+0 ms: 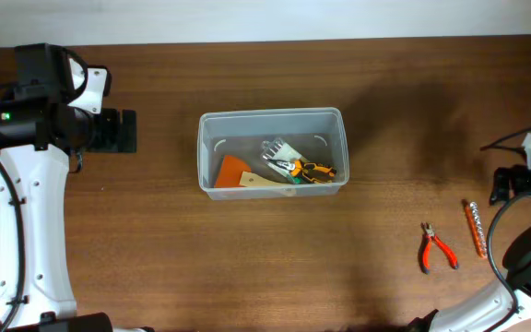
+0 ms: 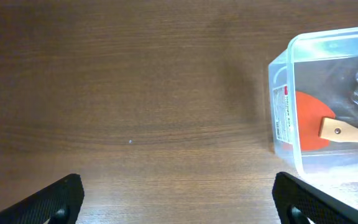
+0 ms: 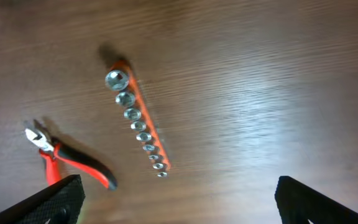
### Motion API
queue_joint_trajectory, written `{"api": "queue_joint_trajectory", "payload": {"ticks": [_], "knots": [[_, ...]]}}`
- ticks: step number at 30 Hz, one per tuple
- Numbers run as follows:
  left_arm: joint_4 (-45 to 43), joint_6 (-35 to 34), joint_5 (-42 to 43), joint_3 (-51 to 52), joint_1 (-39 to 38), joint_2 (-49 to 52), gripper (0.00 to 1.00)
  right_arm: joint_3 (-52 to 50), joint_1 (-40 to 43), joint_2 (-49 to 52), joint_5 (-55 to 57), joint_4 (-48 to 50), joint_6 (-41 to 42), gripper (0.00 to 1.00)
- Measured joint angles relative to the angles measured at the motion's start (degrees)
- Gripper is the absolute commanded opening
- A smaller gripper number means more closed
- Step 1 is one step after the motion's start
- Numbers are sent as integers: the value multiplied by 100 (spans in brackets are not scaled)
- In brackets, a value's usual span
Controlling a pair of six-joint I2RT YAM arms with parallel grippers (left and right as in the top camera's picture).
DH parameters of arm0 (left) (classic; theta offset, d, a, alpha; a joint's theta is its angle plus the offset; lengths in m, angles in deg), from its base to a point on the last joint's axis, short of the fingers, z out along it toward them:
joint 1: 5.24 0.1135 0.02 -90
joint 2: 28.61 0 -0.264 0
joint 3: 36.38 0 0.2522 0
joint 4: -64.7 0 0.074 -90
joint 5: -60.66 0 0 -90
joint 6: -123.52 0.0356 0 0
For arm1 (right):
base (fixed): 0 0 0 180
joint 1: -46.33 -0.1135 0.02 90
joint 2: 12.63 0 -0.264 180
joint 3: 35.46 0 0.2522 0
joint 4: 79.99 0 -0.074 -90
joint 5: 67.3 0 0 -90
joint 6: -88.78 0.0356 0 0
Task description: Pack container
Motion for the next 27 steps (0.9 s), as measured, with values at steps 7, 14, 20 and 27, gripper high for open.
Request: {"api": "queue_joint_trajectory", "payload": {"ticks": [7,14,20,27], "knots": [[0,0,0,0,0,0,99,-610,0,2,-376,369,-254,99],[0,0,2,0,0,0,99,-1086,0,2,-238,1040,-376,99],[0,0,0,0,0,0,99,-1250,0,2,-92,1735,-562,99],[0,0,2,0,0,0,99,-1486,-15,2,-55,1836,-728,98]]}}
